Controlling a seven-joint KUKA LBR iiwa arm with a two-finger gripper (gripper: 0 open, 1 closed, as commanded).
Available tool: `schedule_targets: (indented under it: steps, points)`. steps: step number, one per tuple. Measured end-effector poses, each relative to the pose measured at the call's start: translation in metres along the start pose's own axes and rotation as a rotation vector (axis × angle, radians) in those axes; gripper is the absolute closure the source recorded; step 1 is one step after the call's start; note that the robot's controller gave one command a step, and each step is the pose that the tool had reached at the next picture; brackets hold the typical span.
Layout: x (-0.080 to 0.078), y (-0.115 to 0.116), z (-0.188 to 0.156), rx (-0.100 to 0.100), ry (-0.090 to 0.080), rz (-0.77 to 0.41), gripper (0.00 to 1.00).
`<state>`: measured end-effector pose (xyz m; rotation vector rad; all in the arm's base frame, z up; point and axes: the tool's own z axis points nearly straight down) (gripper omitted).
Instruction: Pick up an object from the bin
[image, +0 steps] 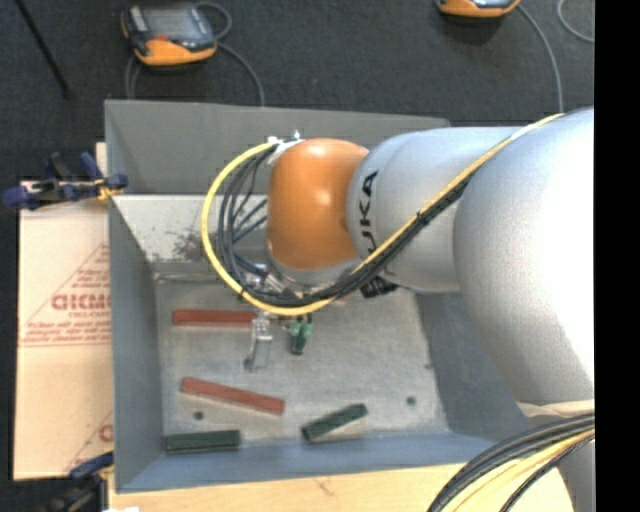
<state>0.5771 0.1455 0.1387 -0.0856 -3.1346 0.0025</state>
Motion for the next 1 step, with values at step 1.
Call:
schedule_targets:
  steps: [1]
  points:
    - [-0.0031, -0.0003, -0.0045, -0.003, -0.009, 0.002, 0.00]
